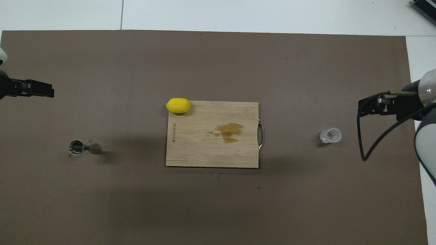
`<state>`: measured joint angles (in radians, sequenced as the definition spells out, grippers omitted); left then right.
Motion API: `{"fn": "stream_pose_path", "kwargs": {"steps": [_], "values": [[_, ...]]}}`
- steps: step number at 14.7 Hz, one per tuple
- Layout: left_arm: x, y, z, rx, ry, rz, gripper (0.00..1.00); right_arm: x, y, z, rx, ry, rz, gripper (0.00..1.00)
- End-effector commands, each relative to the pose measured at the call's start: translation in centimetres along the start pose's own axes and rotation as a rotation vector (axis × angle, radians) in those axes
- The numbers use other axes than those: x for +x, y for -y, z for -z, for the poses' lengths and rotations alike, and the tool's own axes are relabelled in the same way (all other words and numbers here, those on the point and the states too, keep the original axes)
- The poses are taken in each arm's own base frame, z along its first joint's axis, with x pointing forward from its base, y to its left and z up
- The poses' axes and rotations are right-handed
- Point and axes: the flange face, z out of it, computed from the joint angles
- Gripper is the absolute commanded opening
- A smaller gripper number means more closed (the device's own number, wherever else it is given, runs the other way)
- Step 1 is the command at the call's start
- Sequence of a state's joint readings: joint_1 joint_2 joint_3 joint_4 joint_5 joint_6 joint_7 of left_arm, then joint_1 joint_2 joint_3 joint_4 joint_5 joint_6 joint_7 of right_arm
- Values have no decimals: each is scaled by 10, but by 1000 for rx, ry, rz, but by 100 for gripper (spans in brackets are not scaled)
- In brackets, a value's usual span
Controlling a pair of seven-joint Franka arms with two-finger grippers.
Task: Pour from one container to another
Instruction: 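Move the left gripper toward the small dark cup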
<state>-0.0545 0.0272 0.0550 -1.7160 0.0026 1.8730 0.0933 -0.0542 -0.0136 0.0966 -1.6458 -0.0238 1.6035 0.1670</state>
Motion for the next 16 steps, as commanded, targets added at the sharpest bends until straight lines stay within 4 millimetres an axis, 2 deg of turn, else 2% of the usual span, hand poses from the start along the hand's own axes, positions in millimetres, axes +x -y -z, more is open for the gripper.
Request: {"fn": "stream_pose_path", "kwargs": {"steps": [1, 2, 3, 12, 16], "values": [[-17, -3, -35, 32, 13, -109, 100, -3, -4, 2, 12, 6, 12, 100], [-23, -3, -50, 56, 9, -148, 100, -3, -4, 3, 12, 3, 14, 100], [-26, -1, -57, 65, 4, -152, 100, -3, -4, 3, 12, 4, 14, 100], [-29, 23, -54, 70, -5, -34, 100, -3, -4, 3, 12, 4, 14, 100], [-30, 34, -45, 60, 50, -13, 100, -3, -4, 3, 12, 4, 14, 100]]}}
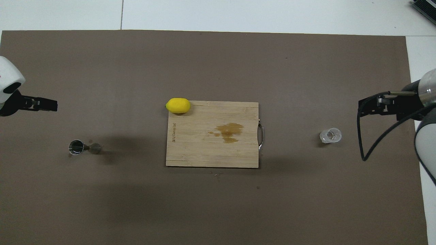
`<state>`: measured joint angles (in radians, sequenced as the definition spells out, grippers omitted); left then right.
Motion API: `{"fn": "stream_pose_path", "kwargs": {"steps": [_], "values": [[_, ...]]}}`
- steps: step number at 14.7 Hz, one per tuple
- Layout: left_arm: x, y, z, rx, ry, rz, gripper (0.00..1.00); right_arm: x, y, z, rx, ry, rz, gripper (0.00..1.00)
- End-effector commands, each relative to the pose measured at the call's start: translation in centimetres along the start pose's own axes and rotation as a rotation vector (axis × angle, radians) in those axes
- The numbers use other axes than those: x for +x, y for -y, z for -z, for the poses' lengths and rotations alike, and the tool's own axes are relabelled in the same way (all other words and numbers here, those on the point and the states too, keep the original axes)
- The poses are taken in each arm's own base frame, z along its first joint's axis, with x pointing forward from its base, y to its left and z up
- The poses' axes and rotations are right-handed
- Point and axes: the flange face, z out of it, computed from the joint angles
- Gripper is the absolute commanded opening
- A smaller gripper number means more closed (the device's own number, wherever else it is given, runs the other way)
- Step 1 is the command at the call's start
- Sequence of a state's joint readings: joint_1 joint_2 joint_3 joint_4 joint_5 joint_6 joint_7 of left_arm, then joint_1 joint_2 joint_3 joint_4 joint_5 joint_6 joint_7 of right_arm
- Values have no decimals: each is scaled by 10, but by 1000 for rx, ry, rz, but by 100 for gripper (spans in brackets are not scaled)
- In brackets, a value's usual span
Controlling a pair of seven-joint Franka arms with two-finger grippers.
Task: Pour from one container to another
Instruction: 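Move the left gripper toward the small dark cup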
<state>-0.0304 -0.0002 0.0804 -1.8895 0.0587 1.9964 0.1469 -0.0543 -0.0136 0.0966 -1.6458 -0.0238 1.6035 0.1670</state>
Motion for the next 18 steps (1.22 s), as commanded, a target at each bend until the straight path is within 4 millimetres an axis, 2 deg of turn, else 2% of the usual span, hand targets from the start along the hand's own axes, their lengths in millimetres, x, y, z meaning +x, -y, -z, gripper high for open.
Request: {"fn": "stream_pose_path", "kwargs": {"steps": [1, 4, 7, 8, 9, 10, 11, 12, 14, 16, 18], "values": [[-11, 8, 8, 5, 48, 25, 100, -3, -4, 3, 12, 4, 14, 100], [-23, 7, 6, -9, 146, 24, 100, -3, -4, 3, 12, 4, 14, 100], [-19, 5, 9, -60, 146, 27, 100, -3, -4, 2, 12, 7, 14, 100], [-22, 29, 9, -116, 142, 88, 100, -3, -4, 3, 12, 6, 14, 100], [-23, 53, 0, -215, 136, 122, 100, -4, -4, 3, 11, 7, 14, 100], [-21, 65, 2, -272, 109, 58, 100, -4, -4, 3, 11, 7, 14, 100], [-20, 76, -7, -300, 114, -26, 100, -4, -4, 3, 11, 7, 14, 100], [-23, 101, -10, -352, 94, -52, 100, -4, -4, 3, 11, 7, 14, 100], [-30, 123, -19, -472, 58, -64, 100, -4, -4, 3, 11, 7, 14, 100], [-43, 145, -40, -597, 60, -77, 100, -4, -4, 3, 11, 7, 14, 100], [-36, 168, -55, -743, 19, -146, 100, -4, -4, 3, 11, 7, 14, 100]]}}
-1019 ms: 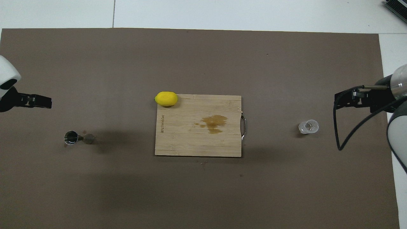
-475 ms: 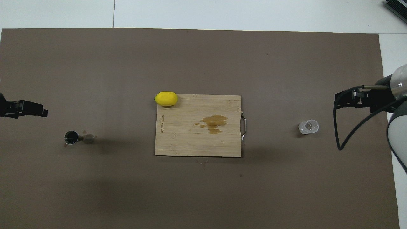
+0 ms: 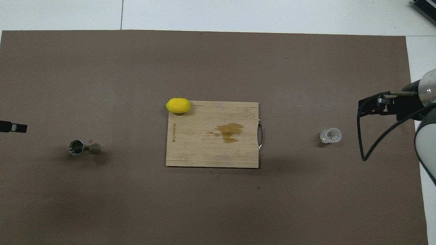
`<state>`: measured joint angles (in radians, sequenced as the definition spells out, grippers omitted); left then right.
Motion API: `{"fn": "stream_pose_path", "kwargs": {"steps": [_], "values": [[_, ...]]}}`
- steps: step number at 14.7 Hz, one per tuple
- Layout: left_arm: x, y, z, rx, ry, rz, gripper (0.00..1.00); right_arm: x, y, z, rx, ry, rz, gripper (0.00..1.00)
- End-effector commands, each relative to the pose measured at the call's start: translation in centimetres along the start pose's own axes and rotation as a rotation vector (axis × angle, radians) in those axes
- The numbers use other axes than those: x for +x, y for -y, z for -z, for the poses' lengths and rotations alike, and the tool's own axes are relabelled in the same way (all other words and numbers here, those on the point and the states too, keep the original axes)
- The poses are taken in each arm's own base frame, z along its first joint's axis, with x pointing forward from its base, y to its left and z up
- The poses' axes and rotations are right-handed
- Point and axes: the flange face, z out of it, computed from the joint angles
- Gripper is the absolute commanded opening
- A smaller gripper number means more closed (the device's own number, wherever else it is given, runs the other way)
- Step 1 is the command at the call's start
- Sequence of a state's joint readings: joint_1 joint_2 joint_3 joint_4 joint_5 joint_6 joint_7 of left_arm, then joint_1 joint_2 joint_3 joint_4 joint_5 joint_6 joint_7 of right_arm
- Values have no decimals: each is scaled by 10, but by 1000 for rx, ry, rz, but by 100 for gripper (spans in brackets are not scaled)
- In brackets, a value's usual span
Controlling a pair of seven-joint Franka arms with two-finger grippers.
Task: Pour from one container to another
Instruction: 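Move the left gripper toward the small dark cup, then lower the left gripper around the dark cup and close it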
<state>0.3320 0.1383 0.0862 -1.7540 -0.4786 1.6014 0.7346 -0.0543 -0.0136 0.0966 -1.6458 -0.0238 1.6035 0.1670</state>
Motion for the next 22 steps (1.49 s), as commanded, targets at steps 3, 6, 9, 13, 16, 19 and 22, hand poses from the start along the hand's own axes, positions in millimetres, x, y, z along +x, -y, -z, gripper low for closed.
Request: {"fn": "stream_pose_path", "kwargs": {"steps": [3, 6, 9, 13, 16, 19, 22], "values": [[5, 67, -9, -338, -99, -179, 100, -4, -4, 3, 11, 7, 14, 100], [-9, 96, -20, -407, -219, -404, 100, -4, -4, 3, 11, 7, 14, 100], [-27, 114, -30, -446, -316, -588, 100, -4, -4, 3, 11, 7, 14, 100], [-39, 134, -75, -579, -453, -702, 100, -4, -4, 3, 11, 7, 14, 100], [-54, 140, -104, -602, -581, -866, 100, -4, -4, 3, 11, 7, 14, 100], [-66, 159, -134, -590, -705, -1022, 100, -4, -4, 3, 11, 7, 14, 100], [-71, 155, -160, -544, -841, -1200, 100, -4, -4, 3, 11, 7, 14, 100]]}}
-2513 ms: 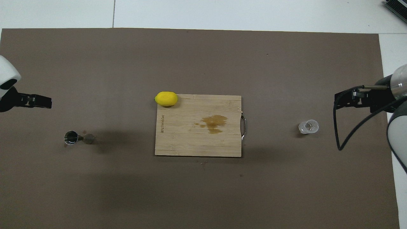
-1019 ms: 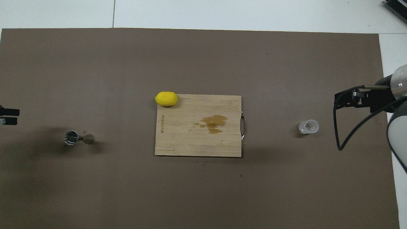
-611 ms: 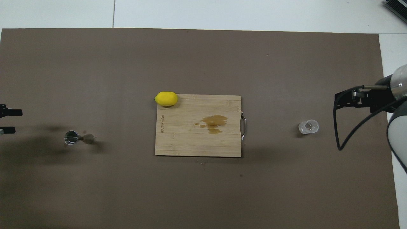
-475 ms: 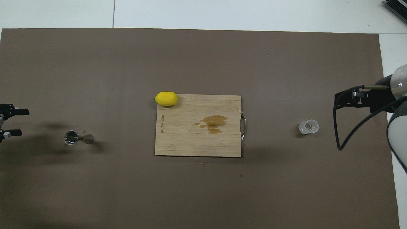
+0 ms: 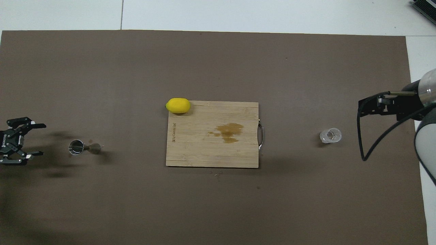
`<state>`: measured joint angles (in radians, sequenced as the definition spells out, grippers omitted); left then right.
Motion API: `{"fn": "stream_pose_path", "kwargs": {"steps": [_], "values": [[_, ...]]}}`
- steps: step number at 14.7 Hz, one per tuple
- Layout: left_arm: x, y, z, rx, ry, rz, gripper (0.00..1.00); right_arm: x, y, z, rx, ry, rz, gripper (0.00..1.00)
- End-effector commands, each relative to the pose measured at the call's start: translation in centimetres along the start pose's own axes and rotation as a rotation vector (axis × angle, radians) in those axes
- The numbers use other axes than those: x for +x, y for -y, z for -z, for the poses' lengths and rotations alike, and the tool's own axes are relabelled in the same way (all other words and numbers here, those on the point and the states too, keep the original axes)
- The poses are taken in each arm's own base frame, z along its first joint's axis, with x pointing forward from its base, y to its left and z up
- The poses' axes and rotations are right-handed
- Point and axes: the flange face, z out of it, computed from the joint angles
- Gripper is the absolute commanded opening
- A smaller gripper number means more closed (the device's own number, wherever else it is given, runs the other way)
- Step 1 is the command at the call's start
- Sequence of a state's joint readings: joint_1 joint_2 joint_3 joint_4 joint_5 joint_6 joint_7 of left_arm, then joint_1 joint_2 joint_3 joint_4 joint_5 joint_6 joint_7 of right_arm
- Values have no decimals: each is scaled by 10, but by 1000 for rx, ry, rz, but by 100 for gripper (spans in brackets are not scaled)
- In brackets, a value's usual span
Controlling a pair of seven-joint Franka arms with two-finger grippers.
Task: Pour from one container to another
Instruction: 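Lower the left gripper around the dark cup and close it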
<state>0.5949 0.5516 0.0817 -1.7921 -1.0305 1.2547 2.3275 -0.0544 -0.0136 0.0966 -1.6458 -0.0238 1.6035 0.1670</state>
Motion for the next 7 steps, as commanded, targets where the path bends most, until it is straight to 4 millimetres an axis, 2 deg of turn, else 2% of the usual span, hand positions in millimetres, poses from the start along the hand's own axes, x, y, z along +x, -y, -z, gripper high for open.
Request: {"fn": "stream_pose_path", "kwargs": {"steps": [1, 7], "values": [[-12, -8, -16, 19, -87, -149, 100, -4, -4, 3, 11, 7, 14, 100], [-16, -21, -51, -32, -168, -123, 100, -4, -4, 3, 11, 7, 14, 100]]}}
